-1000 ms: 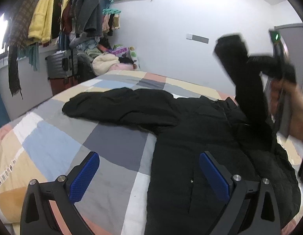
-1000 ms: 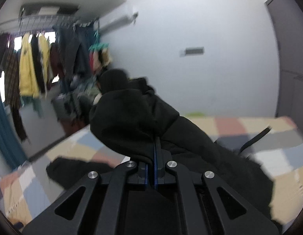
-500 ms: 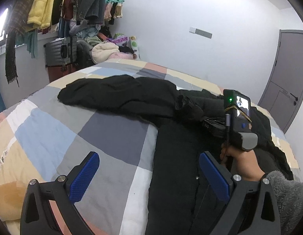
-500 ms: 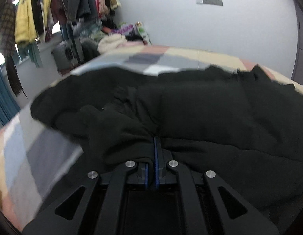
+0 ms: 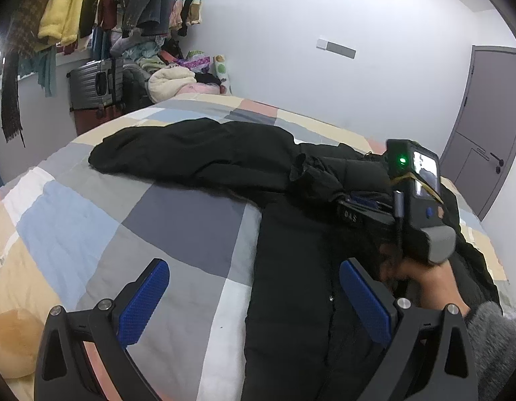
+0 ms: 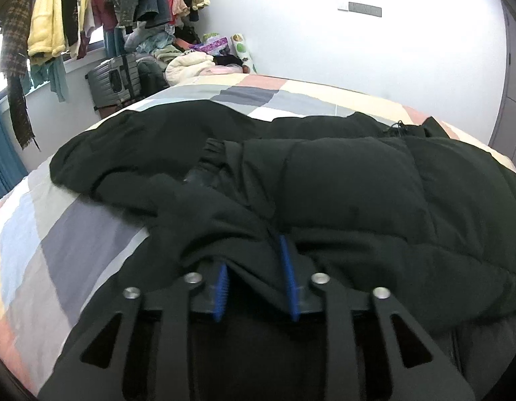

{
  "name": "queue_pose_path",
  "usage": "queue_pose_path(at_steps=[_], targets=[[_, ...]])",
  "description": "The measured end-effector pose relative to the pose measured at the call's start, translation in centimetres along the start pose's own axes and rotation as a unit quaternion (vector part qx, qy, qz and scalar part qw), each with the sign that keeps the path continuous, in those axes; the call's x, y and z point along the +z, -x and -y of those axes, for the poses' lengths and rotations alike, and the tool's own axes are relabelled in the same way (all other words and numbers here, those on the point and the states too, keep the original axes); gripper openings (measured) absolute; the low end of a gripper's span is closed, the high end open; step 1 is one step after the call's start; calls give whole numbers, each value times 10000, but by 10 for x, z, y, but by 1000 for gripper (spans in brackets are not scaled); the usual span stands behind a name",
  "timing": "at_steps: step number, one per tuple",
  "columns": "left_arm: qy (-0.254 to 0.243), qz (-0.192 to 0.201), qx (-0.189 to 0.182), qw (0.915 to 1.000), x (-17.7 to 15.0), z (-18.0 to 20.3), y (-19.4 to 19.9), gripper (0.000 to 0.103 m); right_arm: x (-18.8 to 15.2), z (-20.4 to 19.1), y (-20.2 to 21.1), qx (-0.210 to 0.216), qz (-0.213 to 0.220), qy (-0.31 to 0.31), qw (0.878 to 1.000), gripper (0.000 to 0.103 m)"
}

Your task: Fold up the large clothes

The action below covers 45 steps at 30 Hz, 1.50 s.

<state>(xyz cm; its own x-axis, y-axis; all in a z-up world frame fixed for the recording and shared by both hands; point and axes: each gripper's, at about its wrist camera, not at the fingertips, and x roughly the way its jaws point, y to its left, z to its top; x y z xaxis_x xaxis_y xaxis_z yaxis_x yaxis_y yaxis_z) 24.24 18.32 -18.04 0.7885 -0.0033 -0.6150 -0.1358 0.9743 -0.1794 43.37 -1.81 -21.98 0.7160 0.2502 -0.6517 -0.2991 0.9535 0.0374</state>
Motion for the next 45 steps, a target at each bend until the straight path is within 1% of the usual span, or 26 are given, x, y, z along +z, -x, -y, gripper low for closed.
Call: queue_pose_path(at_steps=[2, 3, 6, 10, 11, 13, 17, 19, 21, 22, 26, 29, 32, 34, 36, 38, 41, 45], targets=[[-17, 11, -12, 10000, 0, 1, 2, 103, -5, -2, 13, 59, 26, 26, 10000, 59], [-25, 22, -20, 10000, -1, 2, 4, 103, -8, -3, 21, 87, 67, 37, 9999, 62], [-69, 96, -9, 9999, -1, 4, 8, 103, -12, -3, 43, 153, 137, 3, 9998, 62], [-116, 235, -58, 9996, -3, 11, 14, 103, -14, 7, 84, 160, 363, -100, 9992, 62], [-193, 252, -73, 9995, -3, 15, 14, 103, -13, 11, 95, 157, 419, -125, 9989, 62], [-292, 285, -48, 9992, -3, 22, 17, 103, -13, 18, 117, 88, 545, -132, 9984, 62], [-241, 357, -153, 9990, -4, 26, 29, 103, -14, 39, 156, -33, 783, -336, 9964, 62], [-286, 412, -183, 9986, -6, 29, 38, 103, -16, 50, 174, -203, 843, -434, 9953, 62], [-324, 447, -253, 9982, -9, 33, 47, 103, -19, 57, 186, -585, 746, -423, 9946, 62], [-326, 457, -263, 9981, -10, 35, 50, 103, -22, 61, 193, -669, 732, -427, 9942, 62], [-374, 529, -304, 9974, -15, 42, 63, 103, -35, 72, 223, -793, 865, -475, 9920, 62], [-437, 499, -406, 9970, -21, 47, 73, 103, -47, 77, 244, -894, 927, -467, 9906, 62], [-528, 570, -387, 9962, -27, 53, 82, 103, -60, 81, 264, -844, 1027, -521, 9898, 62], [-435, 630, -398, 9963, -28, 55, 88, 103, -70, 81, 274, -872, 1043, -501, 9894, 62], [-373, 666, -489, 9959, -28, 57, 93, 103, -77, 77, 282, -929, 1080, -428, 9889, 62], [-368, 723, -509, 9954, -29, 60, 98, 103, -84, 74, 291, -905, 1160, -378, 9884, 62], [-447, 797, -509, 9945, -33, 65, 106, 103, -93, 69, 306, -869, 1238, -344, 9879, 62], [-614, 755, -507, 9940, -37, 71, 107, 103, -105, 66, 319, -798, 1250, -366, 9883, 62]])
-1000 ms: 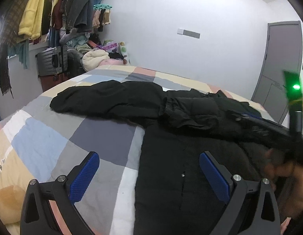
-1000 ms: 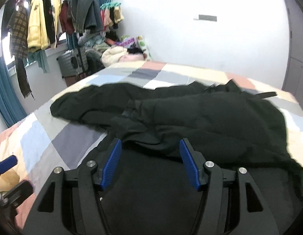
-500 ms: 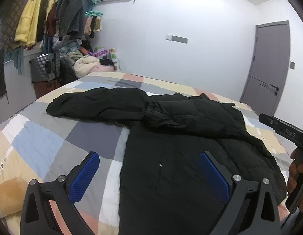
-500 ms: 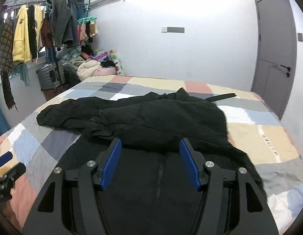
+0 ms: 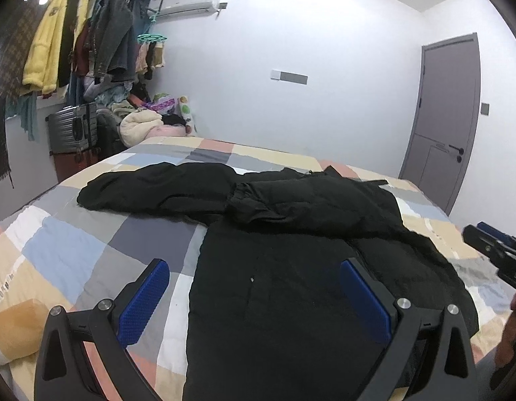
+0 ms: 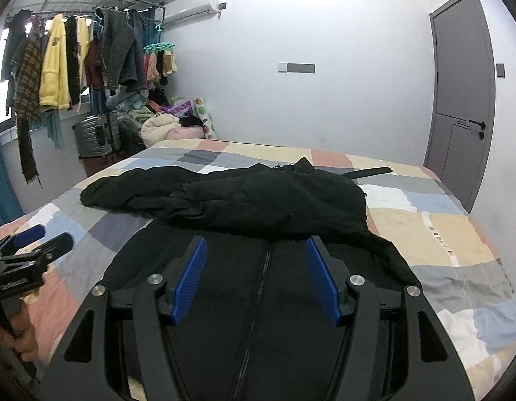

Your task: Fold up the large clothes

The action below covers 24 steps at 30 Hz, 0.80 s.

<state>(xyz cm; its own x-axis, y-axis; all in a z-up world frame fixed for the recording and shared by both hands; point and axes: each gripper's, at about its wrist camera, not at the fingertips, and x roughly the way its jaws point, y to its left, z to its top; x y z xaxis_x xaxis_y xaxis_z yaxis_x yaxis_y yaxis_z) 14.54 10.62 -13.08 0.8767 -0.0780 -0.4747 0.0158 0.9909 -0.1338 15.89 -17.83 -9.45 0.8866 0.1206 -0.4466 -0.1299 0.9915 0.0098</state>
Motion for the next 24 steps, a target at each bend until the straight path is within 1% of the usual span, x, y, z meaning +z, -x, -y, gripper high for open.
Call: queue_pose_path(at_steps=[3, 5, 8, 11, 16, 17, 18, 21, 22, 24], targets=[[-44, -87, 16, 10000, -2, 2, -5, 103, -6, 5, 12, 10, -51, -229, 9997, 62], [-55, -124, -3, 9999, -4, 4, -7, 103, -9, 9, 23, 85, 40, -380, 9992, 63], [-44, -143, -66, 9999, -5, 5, -9, 103, -13, 9, 40, 28, 187, -423, 9989, 64], [-10, -156, -114, 9998, -6, 4, -10, 103, -20, 10, 48, -85, 255, -407, 9988, 68], [110, -279, -238, 9993, -4, -2, -18, 103, -27, 18, 47, -375, 383, -541, 9971, 73], [127, -316, -276, 9990, -2, -3, -20, 103, -27, 20, 46, -406, 401, -590, 9966, 76], [135, -355, -313, 9988, 0, -6, -24, 103, -28, 23, 45, -464, 398, -654, 9960, 79], [123, -403, -326, 9986, 14, -17, -34, 103, -31, 30, 42, -519, 376, -830, 9945, 82], [185, -444, -321, 9983, 22, -23, -39, 103, -32, 33, 41, -532, 338, -875, 9942, 82], [553, -631, -407, 9956, 40, -40, -48, 103, -34, 34, 37, -545, 243, -916, 9940, 84]])
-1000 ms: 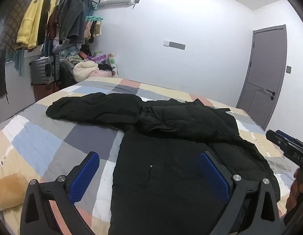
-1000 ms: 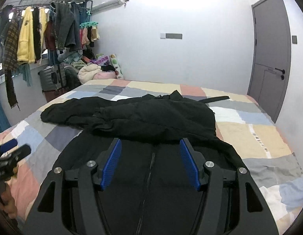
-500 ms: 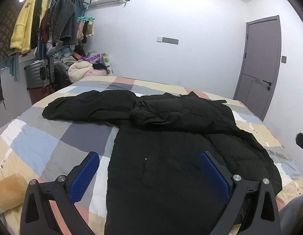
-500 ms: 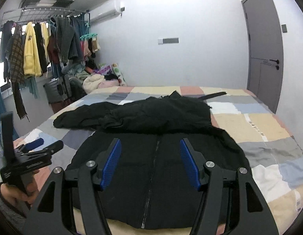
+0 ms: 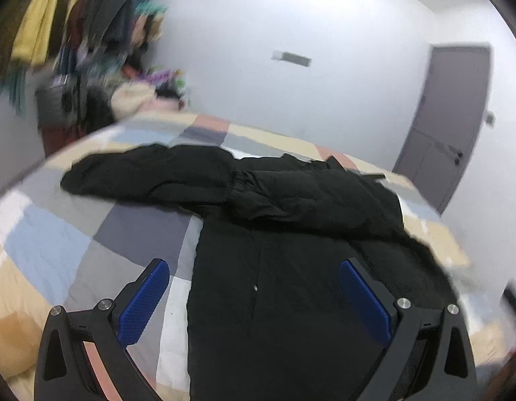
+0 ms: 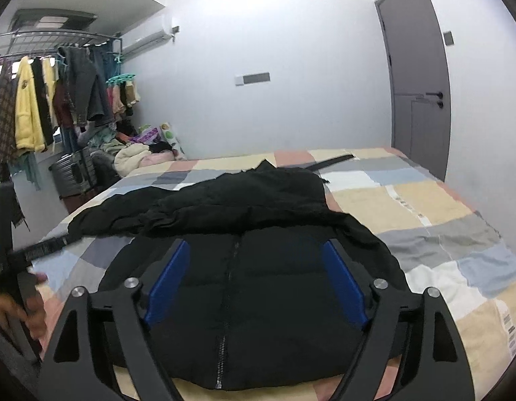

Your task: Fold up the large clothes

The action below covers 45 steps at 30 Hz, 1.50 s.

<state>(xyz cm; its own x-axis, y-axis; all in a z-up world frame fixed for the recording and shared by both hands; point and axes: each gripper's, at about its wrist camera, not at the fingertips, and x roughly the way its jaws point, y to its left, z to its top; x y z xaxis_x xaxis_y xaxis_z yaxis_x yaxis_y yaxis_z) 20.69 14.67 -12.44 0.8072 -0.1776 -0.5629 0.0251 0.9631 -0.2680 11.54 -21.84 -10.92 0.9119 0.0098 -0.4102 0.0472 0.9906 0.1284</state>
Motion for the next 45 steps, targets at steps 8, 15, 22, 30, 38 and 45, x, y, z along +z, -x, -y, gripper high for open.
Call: queue_pose_path(at_steps=[8, 15, 22, 30, 38, 45], targets=[[344, -364, 60, 9987, 84, -78, -23, 103, -4, -1, -10, -16, -208, -57, 9998, 101], [1610, -540, 66, 9855, 111, -206, -84, 103, -6, -9, -26, -22, -382, 102, 9992, 103], [2454, -564, 220, 9675, 97, -294, -153, 102, -8, -18, -55, -153, -702, 76, 9974, 103], [2842, -350, 365, 9574, 86, -361, -218, 101, -9, -31, -91, -337, -1006, 105, 9943, 103], [2906, 186, 649, 9545, 92, -392, -254, 101, -12, -36, -110, -751, -1073, 215, 9912, 103], [2786, 156, 994, 9551, 103, -393, -266, 80, -17, -33, -125, -711, -1328, 245, 9883, 103]])
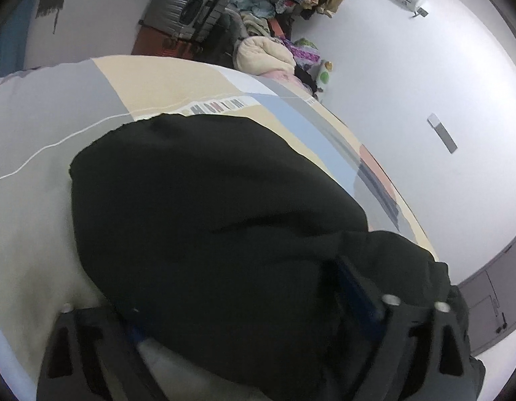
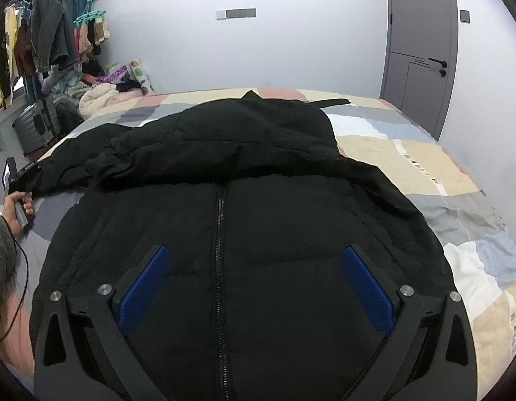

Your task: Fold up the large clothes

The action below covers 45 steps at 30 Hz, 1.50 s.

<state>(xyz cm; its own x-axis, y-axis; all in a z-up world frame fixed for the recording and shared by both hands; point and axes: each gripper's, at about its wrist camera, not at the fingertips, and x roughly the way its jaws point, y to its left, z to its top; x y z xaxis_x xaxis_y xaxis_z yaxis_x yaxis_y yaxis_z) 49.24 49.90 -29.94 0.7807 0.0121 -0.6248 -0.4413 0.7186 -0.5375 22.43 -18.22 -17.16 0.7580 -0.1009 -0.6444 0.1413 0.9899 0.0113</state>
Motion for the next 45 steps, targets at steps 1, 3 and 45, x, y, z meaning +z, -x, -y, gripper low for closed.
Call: queue_pose_path(at_steps=[1, 3, 45], targets=[[37, 20, 60, 10000, 0, 0, 0, 67, -1, 1, -1, 35, -42, -6, 10000, 103], [114, 34, 179, 9998, 2, 0, 3, 44, -2, 1, 0, 68, -65, 4, 10000, 103], [-2815, 907, 128, 9552, -62, 352, 306, 7, 33, 76, 50, 404, 1011, -362, 9934, 103]])
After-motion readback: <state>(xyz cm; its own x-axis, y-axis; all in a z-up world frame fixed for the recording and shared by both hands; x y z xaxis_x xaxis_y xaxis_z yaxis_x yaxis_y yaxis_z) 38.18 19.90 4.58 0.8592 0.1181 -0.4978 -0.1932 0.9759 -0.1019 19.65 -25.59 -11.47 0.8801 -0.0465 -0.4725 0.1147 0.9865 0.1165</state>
